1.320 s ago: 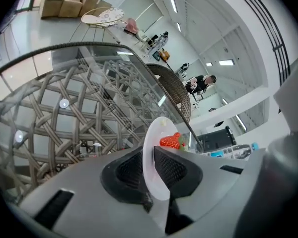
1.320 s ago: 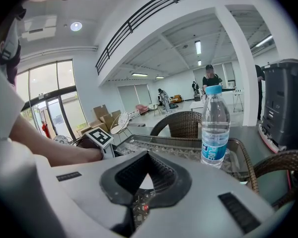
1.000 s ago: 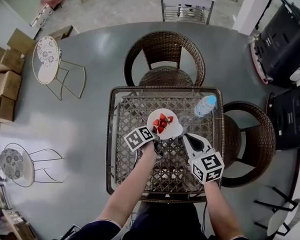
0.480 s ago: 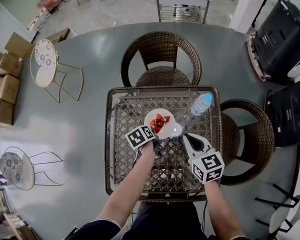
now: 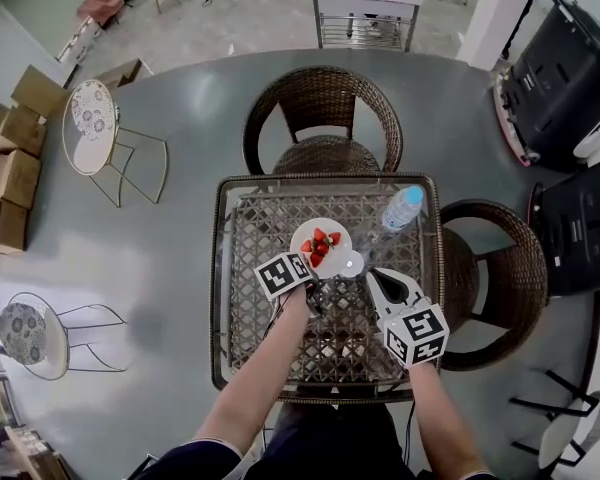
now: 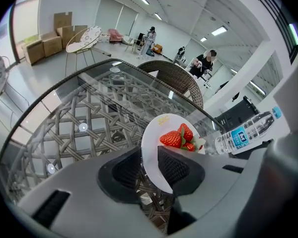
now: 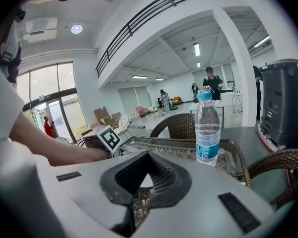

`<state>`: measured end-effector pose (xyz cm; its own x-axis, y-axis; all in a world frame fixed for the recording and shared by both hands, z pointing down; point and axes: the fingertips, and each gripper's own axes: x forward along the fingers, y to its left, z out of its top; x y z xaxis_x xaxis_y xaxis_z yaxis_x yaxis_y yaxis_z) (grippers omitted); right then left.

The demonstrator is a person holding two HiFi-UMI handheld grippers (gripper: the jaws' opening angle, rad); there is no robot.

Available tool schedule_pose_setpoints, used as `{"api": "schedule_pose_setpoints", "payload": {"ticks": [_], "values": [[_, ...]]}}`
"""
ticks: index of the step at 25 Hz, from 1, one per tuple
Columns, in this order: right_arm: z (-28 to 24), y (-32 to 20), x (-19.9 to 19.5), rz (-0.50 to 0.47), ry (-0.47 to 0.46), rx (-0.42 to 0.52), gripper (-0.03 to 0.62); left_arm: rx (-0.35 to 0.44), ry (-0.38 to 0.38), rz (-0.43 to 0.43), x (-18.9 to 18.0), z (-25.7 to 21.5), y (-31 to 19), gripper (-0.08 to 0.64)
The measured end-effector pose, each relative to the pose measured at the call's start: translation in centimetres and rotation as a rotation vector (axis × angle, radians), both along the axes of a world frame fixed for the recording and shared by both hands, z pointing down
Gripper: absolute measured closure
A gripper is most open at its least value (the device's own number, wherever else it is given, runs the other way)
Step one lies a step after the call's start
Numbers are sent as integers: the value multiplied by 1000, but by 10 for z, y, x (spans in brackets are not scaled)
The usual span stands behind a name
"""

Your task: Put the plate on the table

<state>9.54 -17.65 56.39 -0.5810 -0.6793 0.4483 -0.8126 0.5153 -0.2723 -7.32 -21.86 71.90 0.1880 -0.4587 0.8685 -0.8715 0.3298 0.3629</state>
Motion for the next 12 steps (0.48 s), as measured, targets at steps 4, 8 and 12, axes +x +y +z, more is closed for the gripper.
{"api": "schedule_pose_setpoints", "payload": {"ticks": [4, 8, 12], "values": [[-4, 0, -2, -6, 1, 12, 588, 44, -20, 22, -5, -11, 1, 467], [-14, 1, -7, -11, 0, 28, 588, 134, -49, 105, -7, -37, 5, 468], [-24, 0, -16, -20, -5, 47, 588, 261, -73, 208, -7, -70, 10, 468]]}}
